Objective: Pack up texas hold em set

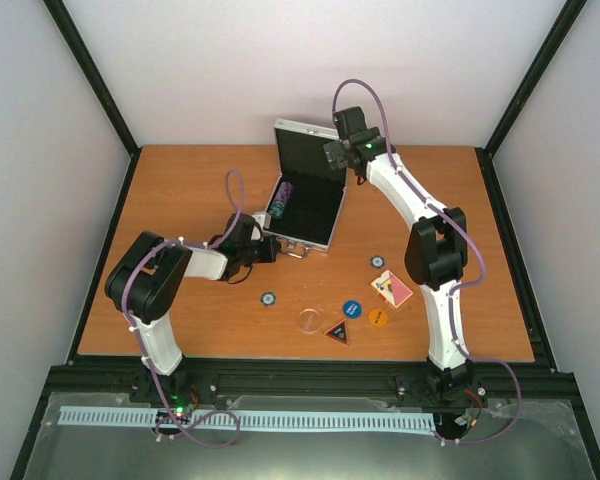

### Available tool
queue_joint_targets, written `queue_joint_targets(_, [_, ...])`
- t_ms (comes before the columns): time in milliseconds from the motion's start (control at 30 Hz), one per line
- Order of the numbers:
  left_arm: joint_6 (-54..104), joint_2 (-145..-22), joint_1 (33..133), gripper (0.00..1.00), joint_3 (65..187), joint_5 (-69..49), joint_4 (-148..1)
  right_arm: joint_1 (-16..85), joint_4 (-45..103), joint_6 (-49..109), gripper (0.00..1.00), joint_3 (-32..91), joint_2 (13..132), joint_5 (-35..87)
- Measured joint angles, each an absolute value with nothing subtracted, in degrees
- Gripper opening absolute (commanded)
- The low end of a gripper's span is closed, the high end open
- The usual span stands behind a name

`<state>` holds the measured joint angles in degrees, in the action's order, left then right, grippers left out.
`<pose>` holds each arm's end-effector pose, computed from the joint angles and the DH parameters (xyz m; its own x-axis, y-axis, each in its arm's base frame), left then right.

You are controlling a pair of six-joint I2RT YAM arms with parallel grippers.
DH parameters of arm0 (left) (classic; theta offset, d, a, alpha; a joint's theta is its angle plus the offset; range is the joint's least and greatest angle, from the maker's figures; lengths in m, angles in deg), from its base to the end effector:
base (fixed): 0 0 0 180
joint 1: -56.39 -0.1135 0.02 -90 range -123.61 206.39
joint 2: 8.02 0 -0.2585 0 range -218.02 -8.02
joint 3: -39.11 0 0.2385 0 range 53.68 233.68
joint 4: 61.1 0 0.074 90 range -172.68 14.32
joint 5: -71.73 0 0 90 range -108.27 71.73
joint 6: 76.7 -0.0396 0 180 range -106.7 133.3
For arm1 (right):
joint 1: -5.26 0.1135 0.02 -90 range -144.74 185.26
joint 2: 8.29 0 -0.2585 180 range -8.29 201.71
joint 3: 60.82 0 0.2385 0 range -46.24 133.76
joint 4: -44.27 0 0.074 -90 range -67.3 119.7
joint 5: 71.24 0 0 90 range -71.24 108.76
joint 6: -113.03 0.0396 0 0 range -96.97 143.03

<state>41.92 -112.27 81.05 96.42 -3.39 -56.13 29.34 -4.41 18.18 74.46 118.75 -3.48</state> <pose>0.2956 -0.1469 0.1147 -0.8098 -0.1376 -0.5704 0.2152 0.8347 -0.5069 0.4589 0.1887 0.2822 -0.5804 -0.3451 -0.7376 -0.1643 0.9368 -0.3090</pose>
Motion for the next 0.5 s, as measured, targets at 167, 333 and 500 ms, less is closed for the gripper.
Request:
queue_joint_targets(167, [41.9, -112.2, 81.1, 0.01, 96.4, -3.4, -56.2, 29.3, -4.1, 18.1, 1.00, 71.7, 118.3, 2.0])
queue_joint_targets(333, [41.5, -112.0, 81.1, 0.01, 96.4, -3.4, -56.5, 29.4, -4.1, 17.9, 1.00, 69.1, 117.8, 5.2])
queue_joint_targets(500, [41.0, -111.6, 81.1, 0.01, 96.9, -3.5, -58.2, 29.3, -4.8, 17.9, 1.00, 68.3, 116.3, 6.9])
